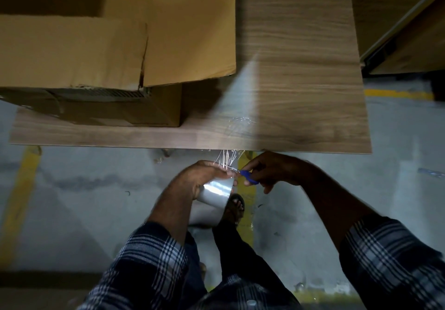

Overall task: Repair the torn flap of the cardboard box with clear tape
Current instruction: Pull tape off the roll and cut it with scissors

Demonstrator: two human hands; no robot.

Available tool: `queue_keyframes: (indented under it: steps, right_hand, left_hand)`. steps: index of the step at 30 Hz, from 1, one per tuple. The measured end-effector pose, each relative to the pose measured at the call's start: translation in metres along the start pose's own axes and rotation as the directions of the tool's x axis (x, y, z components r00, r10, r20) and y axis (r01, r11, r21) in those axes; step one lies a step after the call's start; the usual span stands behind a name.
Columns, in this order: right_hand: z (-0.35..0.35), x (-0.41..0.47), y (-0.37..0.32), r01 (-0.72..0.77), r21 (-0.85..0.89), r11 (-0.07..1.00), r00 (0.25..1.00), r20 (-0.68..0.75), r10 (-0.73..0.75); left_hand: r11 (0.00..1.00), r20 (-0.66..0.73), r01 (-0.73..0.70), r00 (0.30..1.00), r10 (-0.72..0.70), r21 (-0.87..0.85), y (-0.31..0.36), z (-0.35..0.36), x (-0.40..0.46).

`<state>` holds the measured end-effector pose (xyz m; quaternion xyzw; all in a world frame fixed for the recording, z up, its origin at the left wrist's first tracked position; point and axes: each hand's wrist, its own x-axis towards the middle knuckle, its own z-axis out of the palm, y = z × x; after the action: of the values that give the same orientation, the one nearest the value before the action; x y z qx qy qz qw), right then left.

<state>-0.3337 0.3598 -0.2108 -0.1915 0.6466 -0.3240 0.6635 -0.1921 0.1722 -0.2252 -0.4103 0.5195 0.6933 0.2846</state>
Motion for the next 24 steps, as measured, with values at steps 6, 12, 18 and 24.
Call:
queue_keyframes:
  steps: [6, 12, 18, 24]
  right_hand:
    - [-0.001, 0.003, -0.004, 0.051, 0.004, 0.999, 0.999, 0.018, -0.051]
    - [0.003, 0.007, -0.011, 0.036, -0.03, 0.999, 0.999, -0.014, -0.036]
    - [0.009, 0.005, -0.026, 0.088, -0.053, 0.995, 0.996, -0.023, -0.089]
    - [0.015, 0.006, -0.033, 0.047, -0.107, 0.993, 0.996, -0.076, -0.055]
  left_hand:
    - [0.996, -0.045, -0.018, 0.999, 0.022, 0.087, 0.0, -0.001, 0.0]
    - [0.996, -0.001, -0.01, 1.0, 0.01, 0.094, 0.003, -0.004, -0.002]
    - [0.993, 0.029, -0.027, 0.999, 0.024, 0.114, 0.007, -0.003, -0.006]
    - [0.989, 0.044, -0.003, 0.999, -0.003, 0.148, 0.005, -0.006, -0.007]
